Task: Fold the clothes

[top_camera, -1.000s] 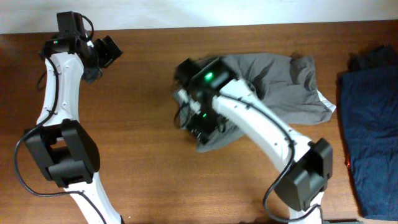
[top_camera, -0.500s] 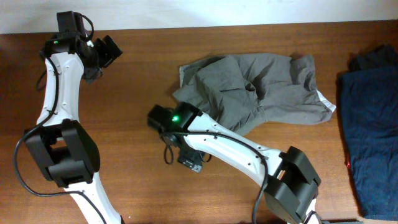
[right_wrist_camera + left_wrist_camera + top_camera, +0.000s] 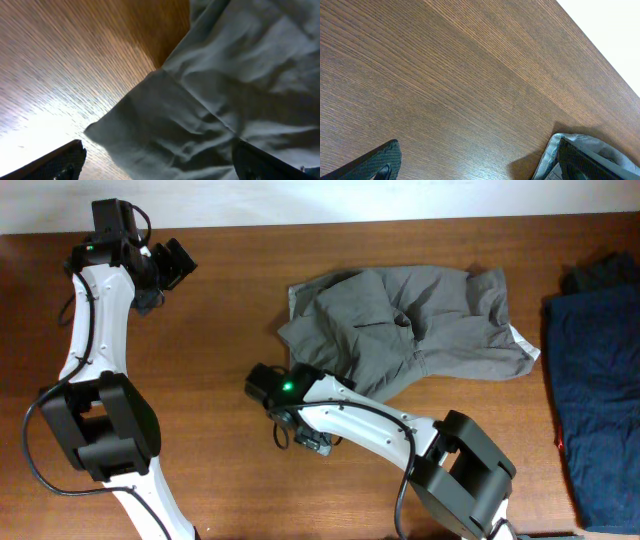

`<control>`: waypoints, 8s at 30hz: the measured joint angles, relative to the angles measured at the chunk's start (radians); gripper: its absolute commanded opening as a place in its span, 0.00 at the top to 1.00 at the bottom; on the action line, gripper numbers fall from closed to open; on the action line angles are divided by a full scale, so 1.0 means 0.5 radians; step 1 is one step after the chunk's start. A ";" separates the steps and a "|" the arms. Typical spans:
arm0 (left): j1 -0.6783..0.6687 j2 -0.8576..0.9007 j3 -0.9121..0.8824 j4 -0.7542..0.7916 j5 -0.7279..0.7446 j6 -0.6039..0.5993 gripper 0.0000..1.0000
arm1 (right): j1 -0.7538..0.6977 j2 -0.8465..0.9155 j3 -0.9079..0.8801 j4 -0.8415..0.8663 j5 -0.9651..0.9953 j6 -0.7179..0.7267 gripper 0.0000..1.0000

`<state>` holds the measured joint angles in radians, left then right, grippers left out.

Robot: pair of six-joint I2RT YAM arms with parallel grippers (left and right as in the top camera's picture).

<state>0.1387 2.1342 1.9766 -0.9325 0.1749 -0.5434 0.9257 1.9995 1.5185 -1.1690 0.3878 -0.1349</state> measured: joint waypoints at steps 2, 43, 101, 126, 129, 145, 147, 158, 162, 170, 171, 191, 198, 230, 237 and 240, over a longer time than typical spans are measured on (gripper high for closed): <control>0.000 0.000 0.000 0.000 0.000 0.000 0.01 | -0.001 0.000 -0.050 0.027 0.032 -0.008 0.01; -0.066 0.000 0.000 -0.107 0.122 0.249 0.01 | -1.266 0.009 0.496 0.581 0.334 0.205 0.94; -0.907 0.346 0.001 0.065 0.369 1.029 0.01 | -1.383 -0.141 0.623 0.037 -0.700 -0.082 0.02; -0.907 0.367 0.001 0.210 0.369 1.048 0.14 | -1.412 0.160 0.517 0.291 -0.362 -0.095 0.92; -0.907 0.397 0.001 0.214 0.410 1.049 0.13 | -1.486 0.160 0.517 0.336 -0.341 -0.078 0.96; -0.907 0.554 0.009 0.314 0.481 1.049 0.03 | -1.991 0.160 0.517 0.659 -0.327 -0.050 0.96; -0.907 0.561 0.011 0.361 0.428 1.049 0.03 | -2.029 0.160 0.517 0.658 -0.327 -0.049 0.96; -0.746 0.591 0.011 0.575 0.005 1.037 0.03 | -2.178 0.160 0.517 0.668 -0.330 0.056 0.69; -0.639 0.591 0.011 0.642 -0.092 1.026 0.02 | -2.181 0.160 0.517 0.716 -0.327 0.063 0.36; -0.571 0.588 0.148 0.518 -0.195 0.988 0.01 | -2.181 0.160 0.576 0.466 -0.218 0.209 0.01; -0.578 0.582 0.172 0.513 -0.196 0.988 0.01 | -2.181 0.161 0.621 0.382 -0.195 0.246 0.01; -0.876 0.379 0.270 0.352 0.243 0.988 0.01 | -2.230 0.053 0.678 -0.279 -0.864 -0.157 0.01; -0.864 0.437 0.269 0.351 0.251 0.988 0.01 | -2.277 0.070 0.256 0.180 -1.019 -0.008 0.01; -0.866 0.437 0.269 0.361 0.258 0.988 0.01 | -2.383 0.084 -0.136 0.621 -1.254 0.553 0.43; -0.866 0.437 0.269 0.361 0.258 0.987 0.01 | -2.383 0.084 -0.138 0.697 -1.266 0.588 0.56; -0.866 0.437 0.269 0.361 0.258 0.988 0.01 | -2.383 0.084 -0.139 0.705 -1.266 0.578 0.76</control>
<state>-0.2943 2.3528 2.1113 -0.7521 0.3038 -0.0494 -0.2661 2.0415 1.4490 -0.8165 -0.2455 0.1543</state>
